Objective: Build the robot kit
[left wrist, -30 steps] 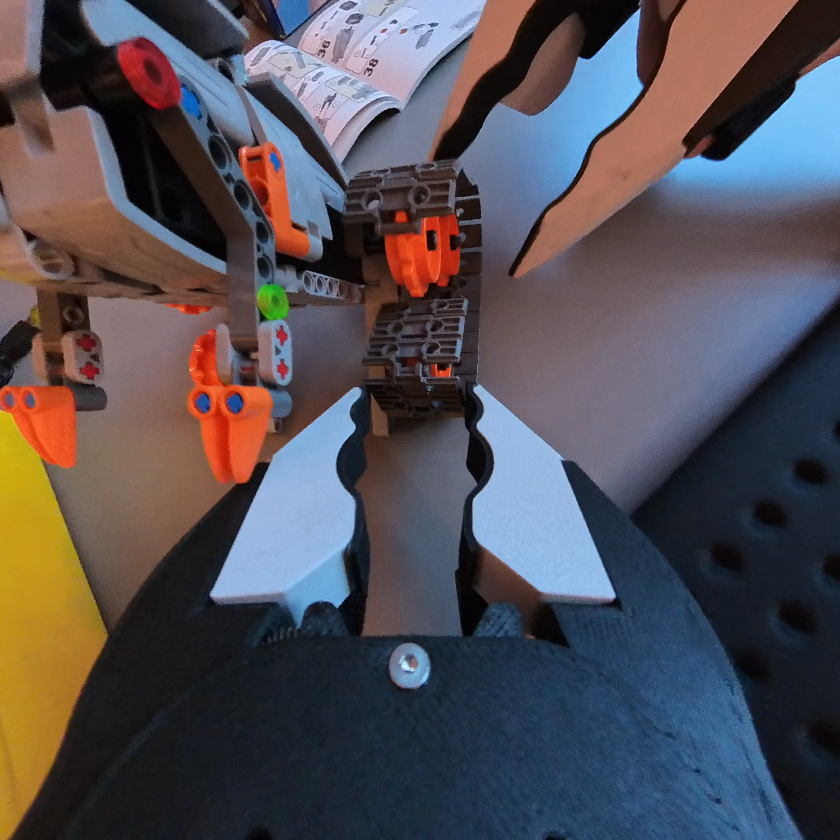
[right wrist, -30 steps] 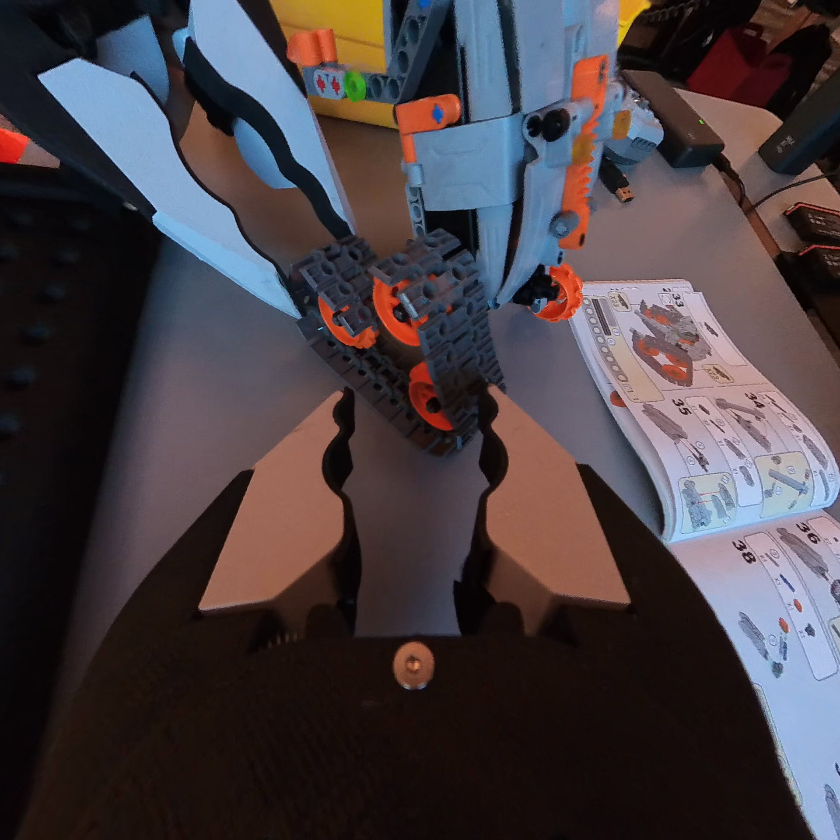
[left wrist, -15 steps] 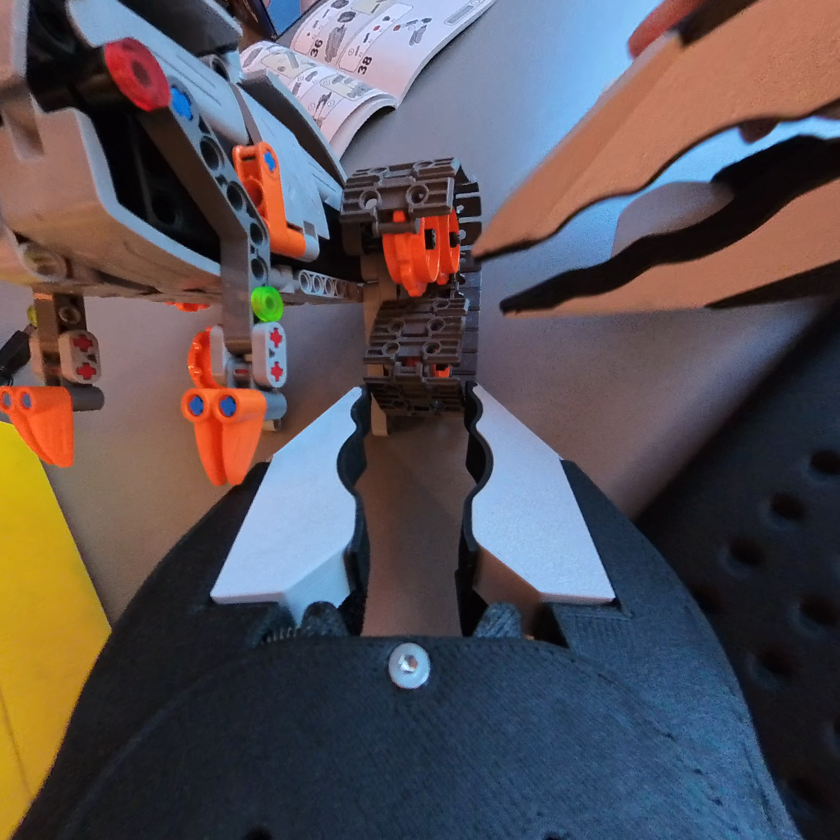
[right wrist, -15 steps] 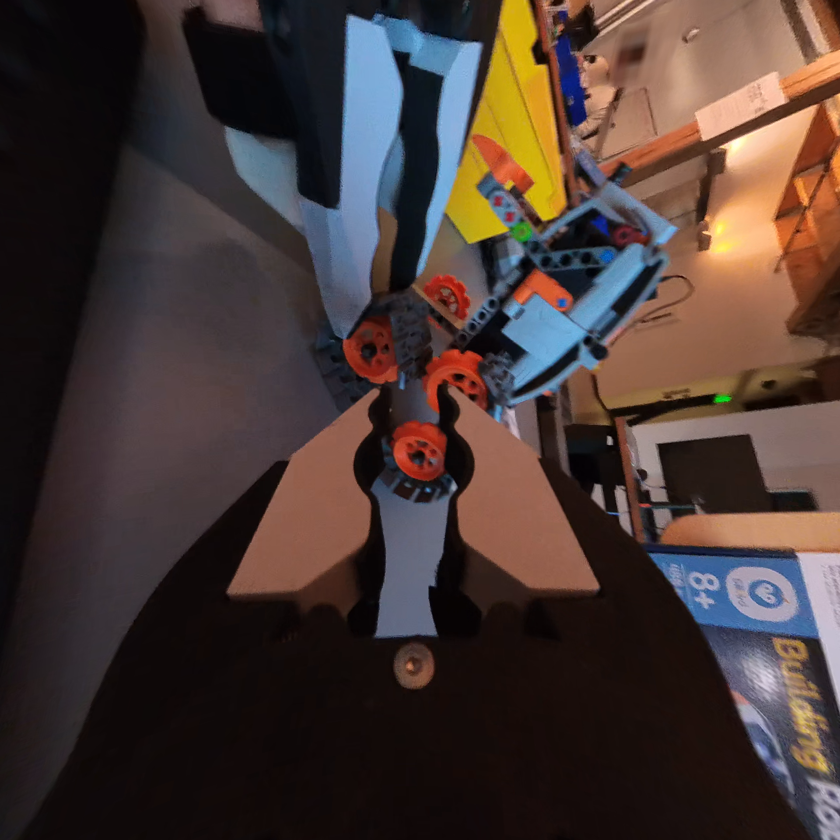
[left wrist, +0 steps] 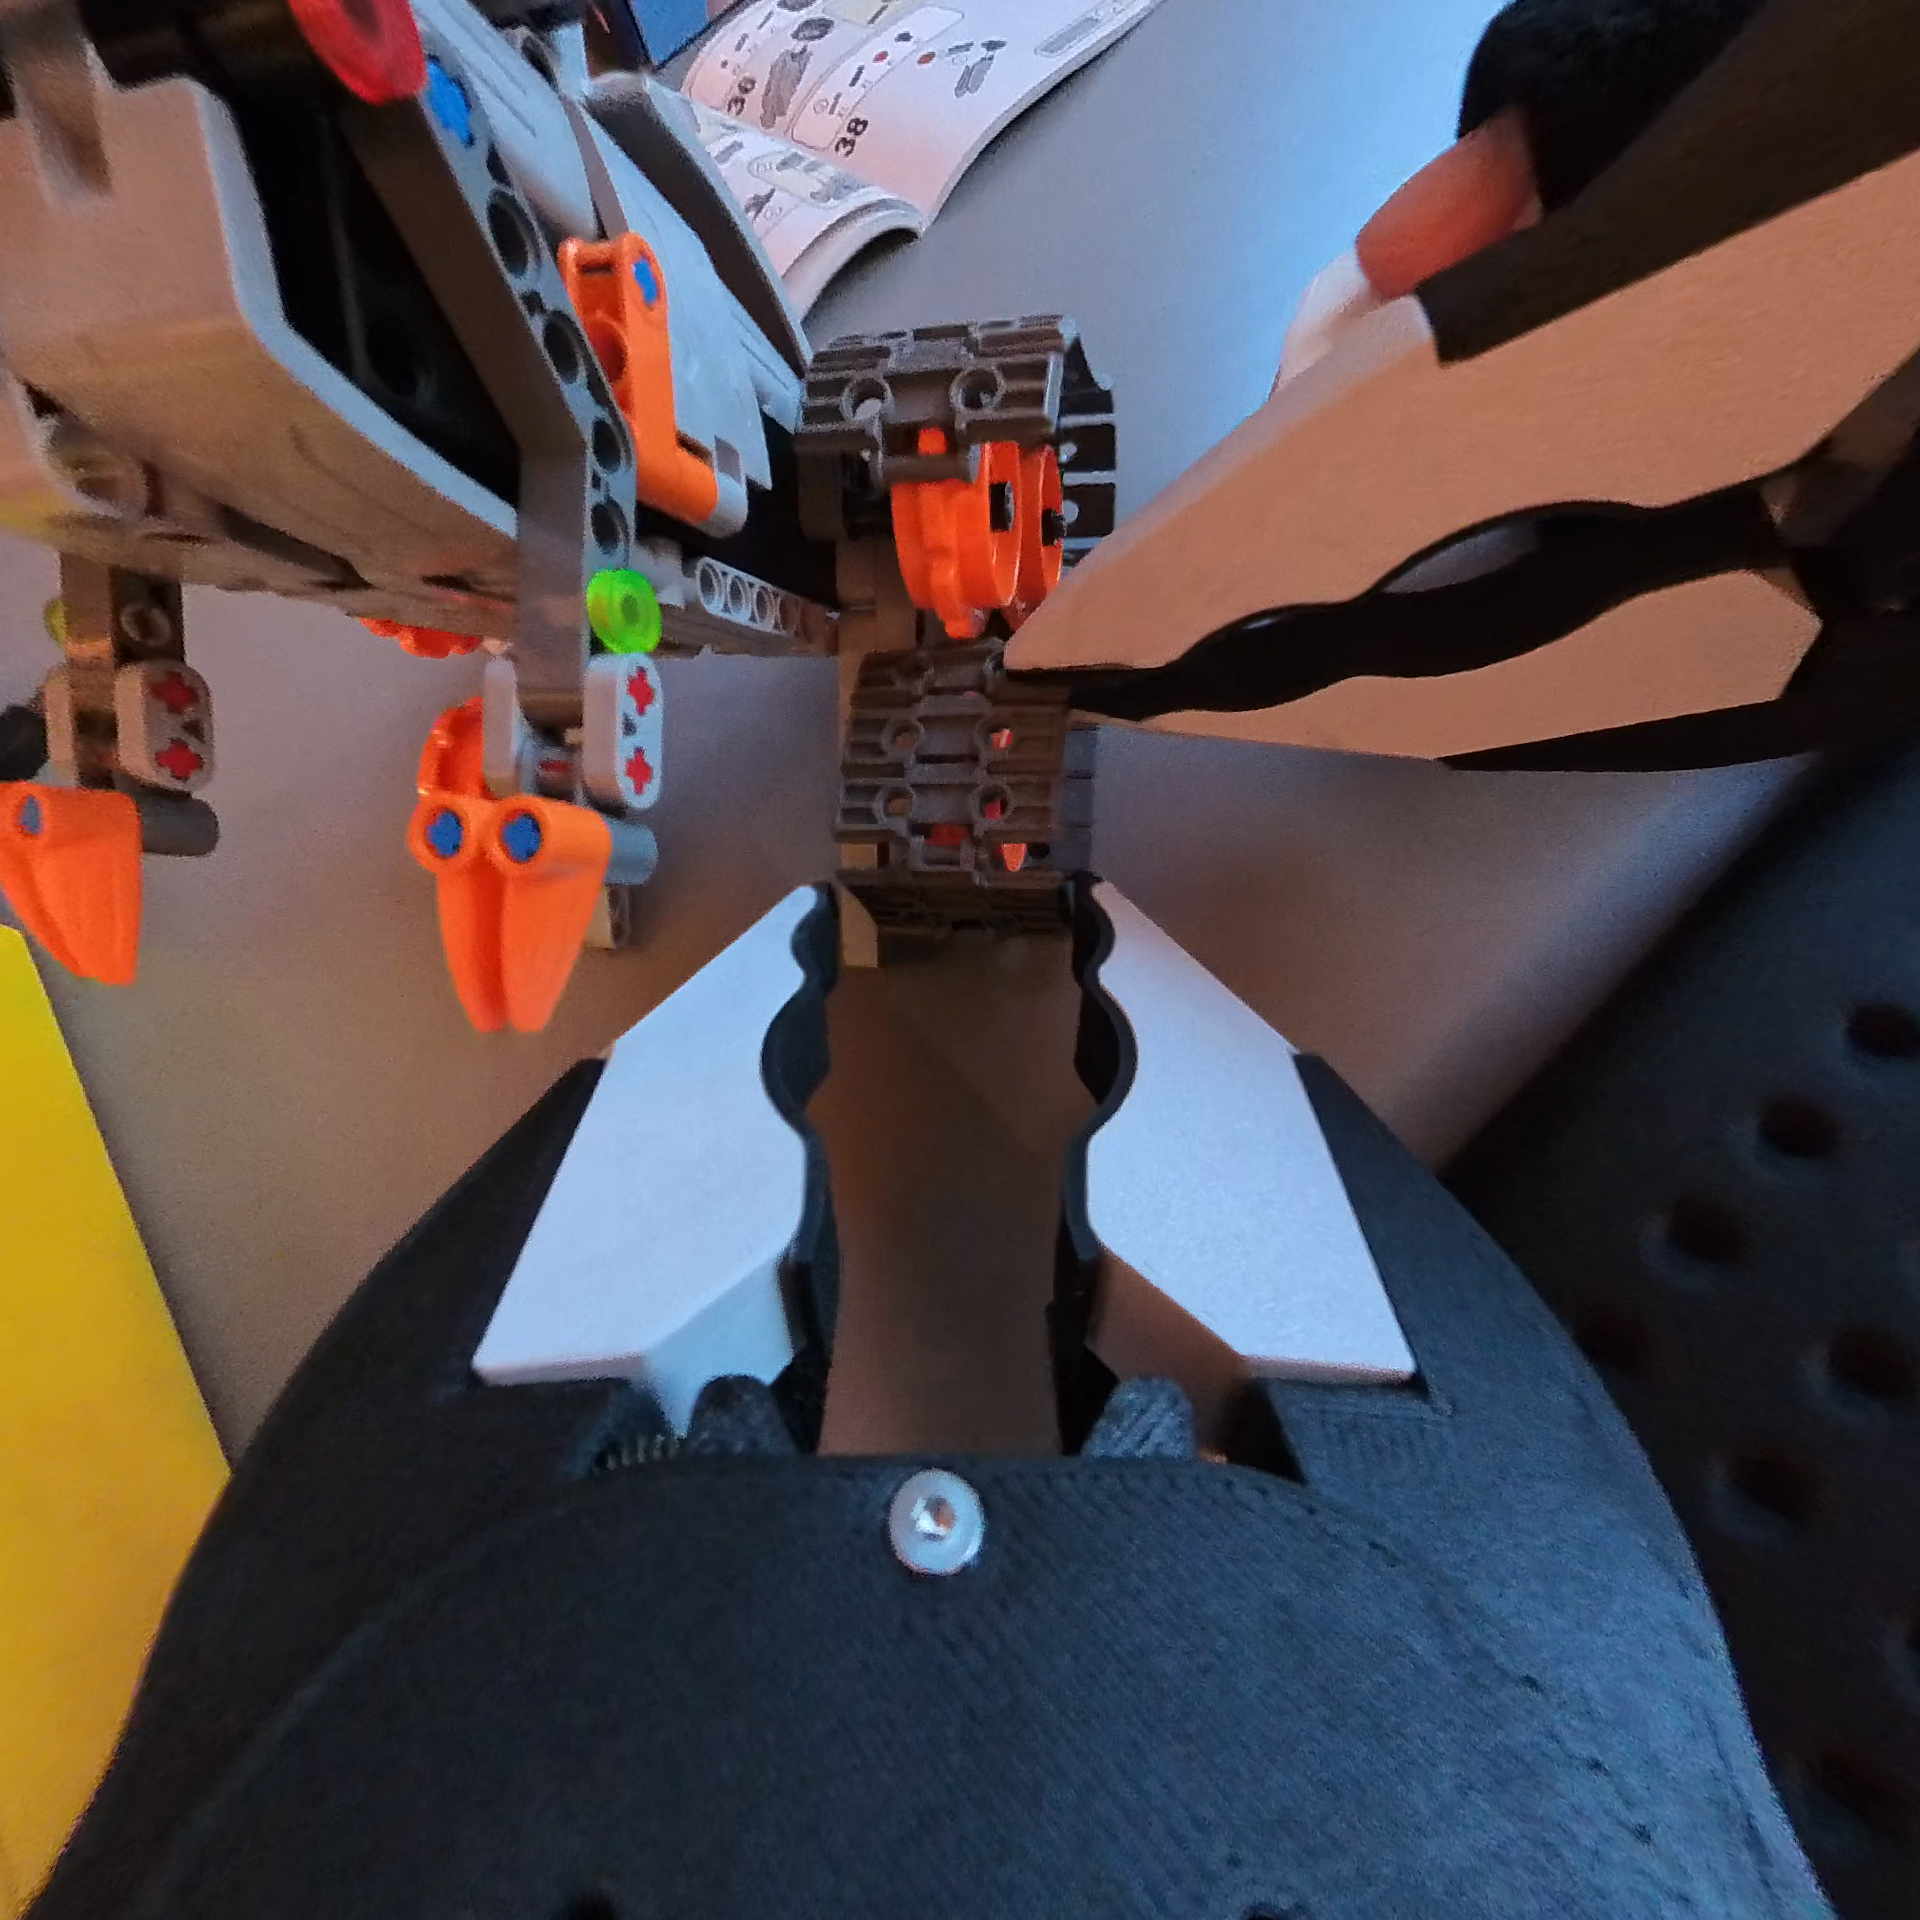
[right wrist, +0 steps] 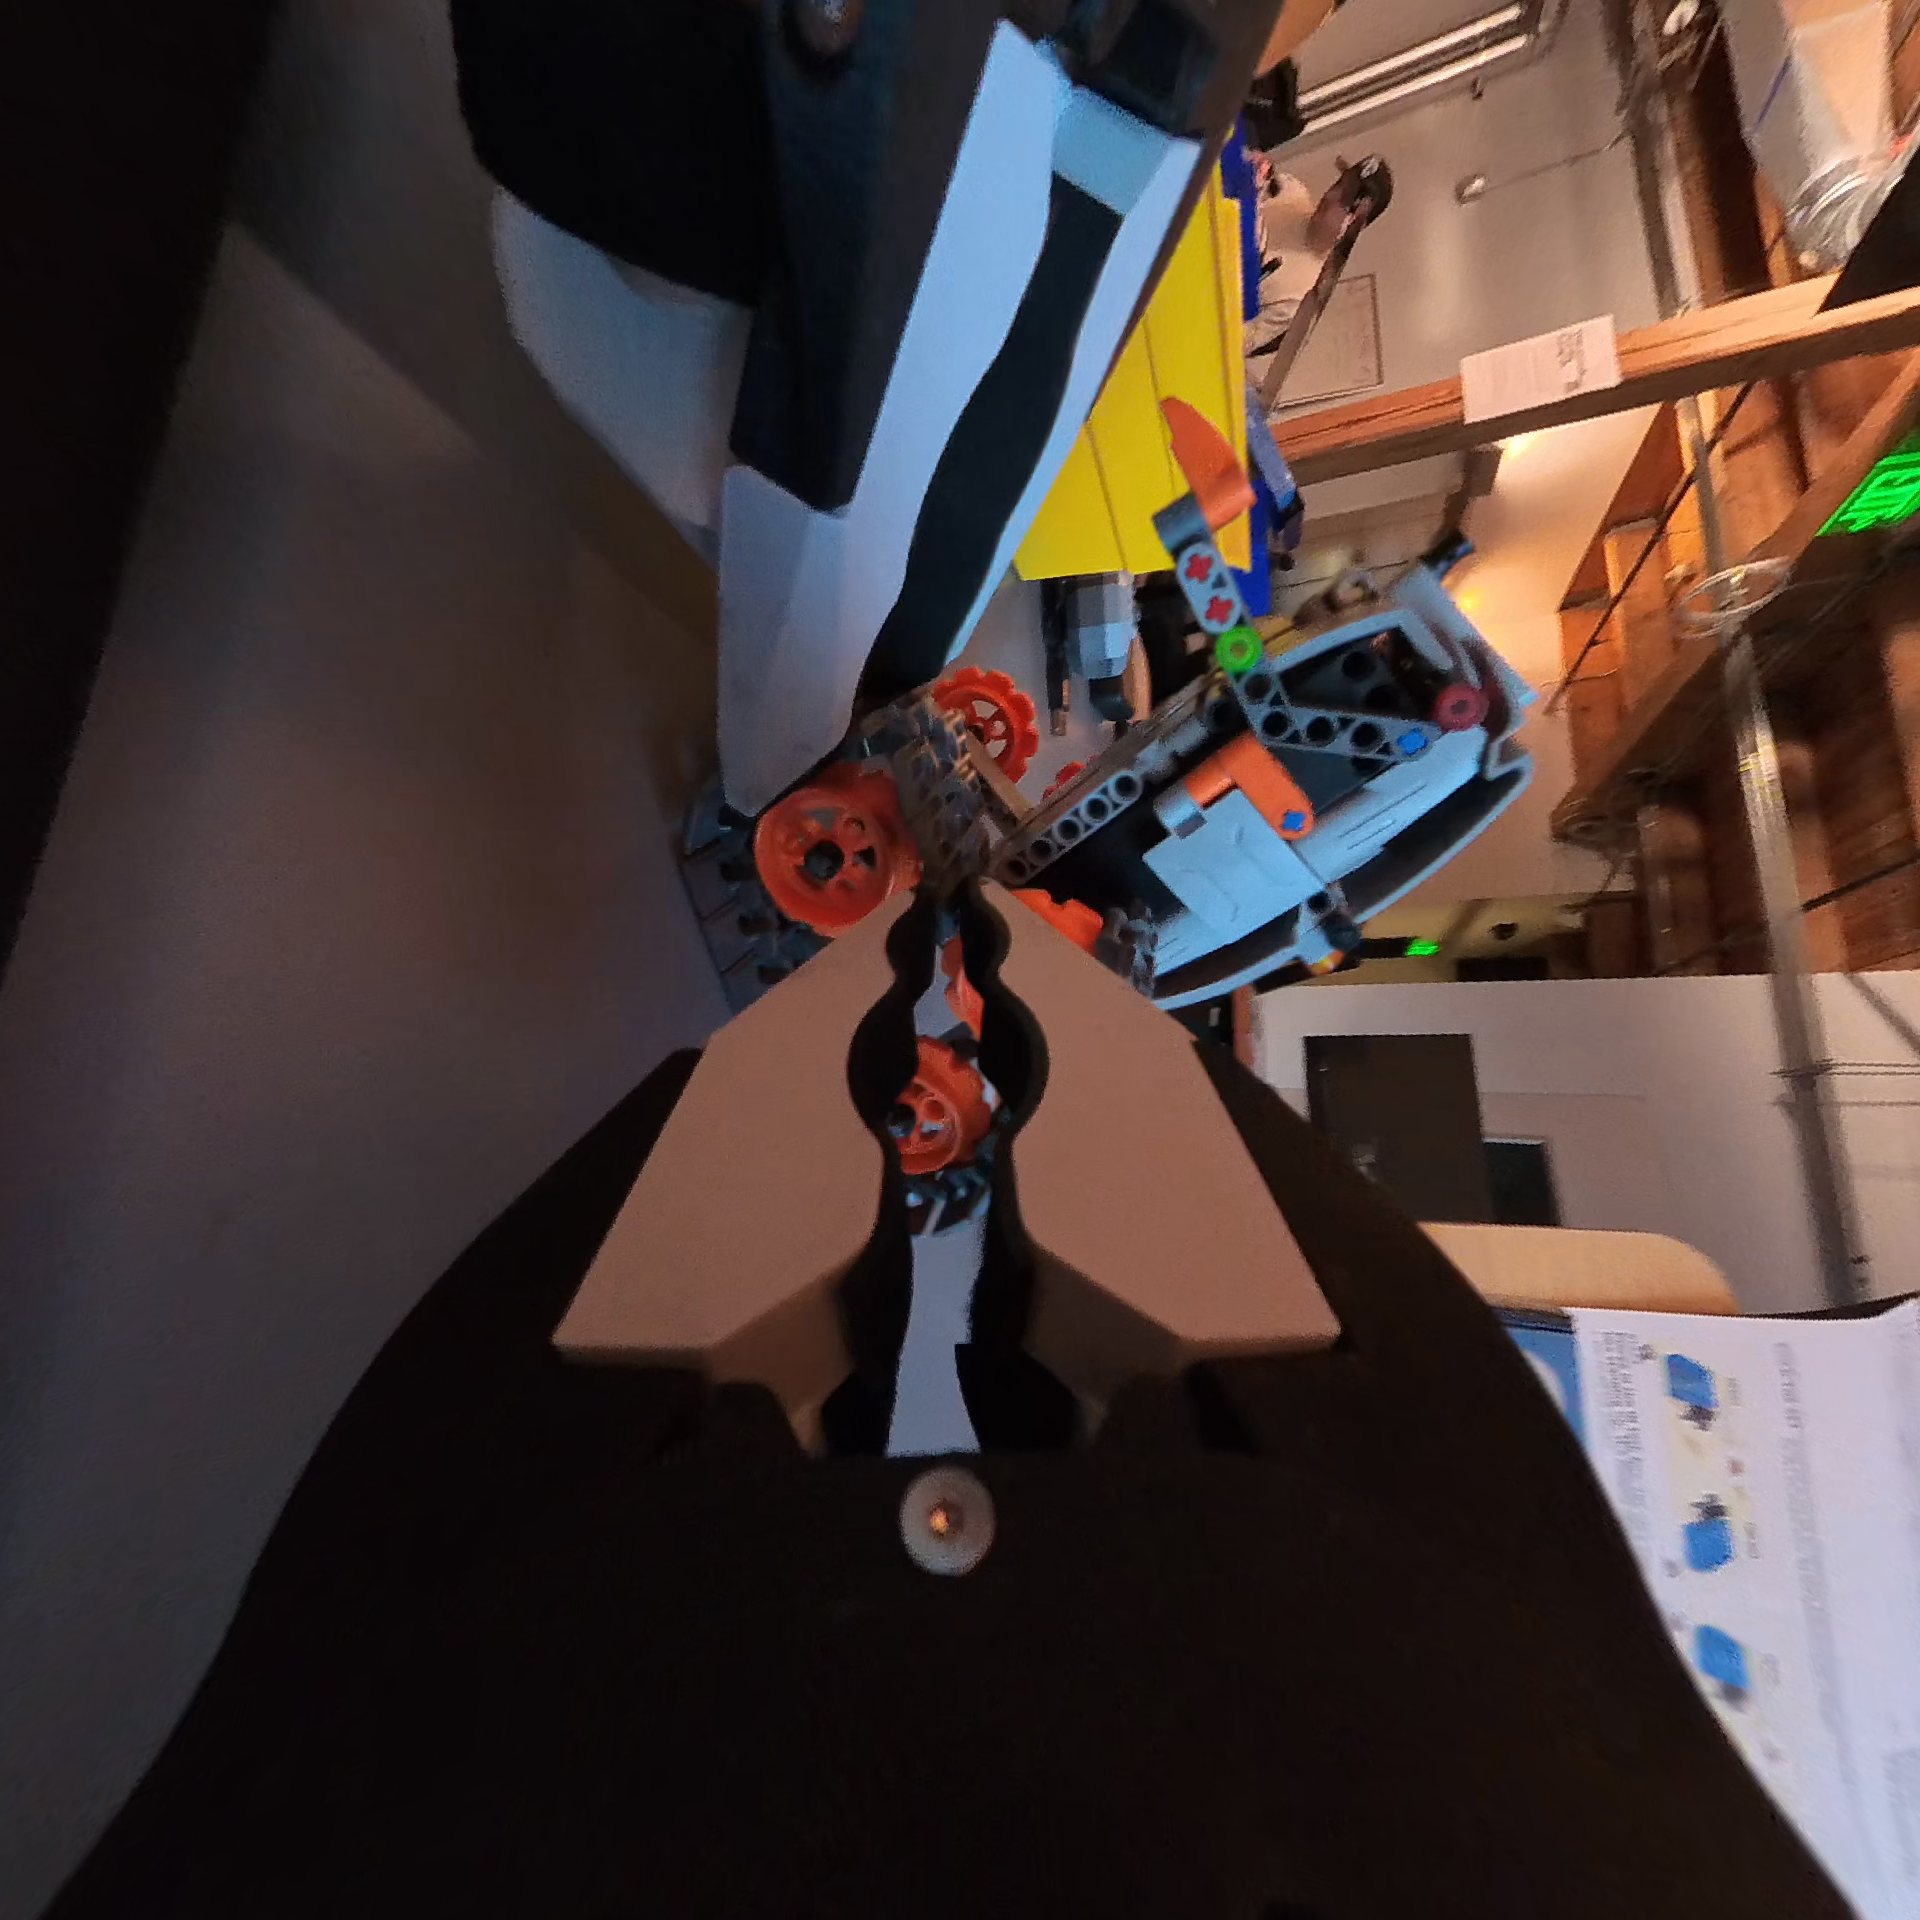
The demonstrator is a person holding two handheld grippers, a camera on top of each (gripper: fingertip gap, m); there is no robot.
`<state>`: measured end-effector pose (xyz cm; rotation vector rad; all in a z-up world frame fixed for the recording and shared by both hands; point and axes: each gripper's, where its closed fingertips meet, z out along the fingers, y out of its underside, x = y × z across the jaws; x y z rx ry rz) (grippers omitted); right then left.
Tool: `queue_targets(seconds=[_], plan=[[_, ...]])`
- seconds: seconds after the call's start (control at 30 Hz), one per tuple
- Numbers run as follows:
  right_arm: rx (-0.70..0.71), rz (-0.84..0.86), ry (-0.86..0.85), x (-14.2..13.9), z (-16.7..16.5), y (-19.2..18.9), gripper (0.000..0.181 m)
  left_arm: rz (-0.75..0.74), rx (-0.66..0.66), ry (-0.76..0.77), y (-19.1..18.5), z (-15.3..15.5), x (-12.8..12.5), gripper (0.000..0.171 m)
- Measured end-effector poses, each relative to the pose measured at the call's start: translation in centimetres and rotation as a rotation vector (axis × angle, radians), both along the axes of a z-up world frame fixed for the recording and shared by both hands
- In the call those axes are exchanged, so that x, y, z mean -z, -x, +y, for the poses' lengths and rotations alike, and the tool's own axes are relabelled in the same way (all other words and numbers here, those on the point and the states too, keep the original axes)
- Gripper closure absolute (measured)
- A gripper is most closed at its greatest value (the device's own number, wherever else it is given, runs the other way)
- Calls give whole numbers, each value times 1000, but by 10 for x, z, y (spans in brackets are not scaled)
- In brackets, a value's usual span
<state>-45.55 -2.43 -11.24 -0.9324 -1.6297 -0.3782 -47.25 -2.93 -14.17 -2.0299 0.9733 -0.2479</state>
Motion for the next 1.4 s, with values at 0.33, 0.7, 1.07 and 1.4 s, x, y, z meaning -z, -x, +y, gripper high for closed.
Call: queue_targets(seconds=[0.33,0.7,1.07,1.4], plan=[[-52,-61,-254,-22,-10,10,180,0,-8,-94,-5,-5,-24,120],[-88,-188,-396,-27,-4,4,179,38,-25,-110,-13,6,-25,134],[-62,-191,-410,-23,6,-6,180,75,-32,-116,-19,12,-22,134],[-27,-115,-298,-23,7,-15,176,72,-52,-101,-21,14,-19,135]])
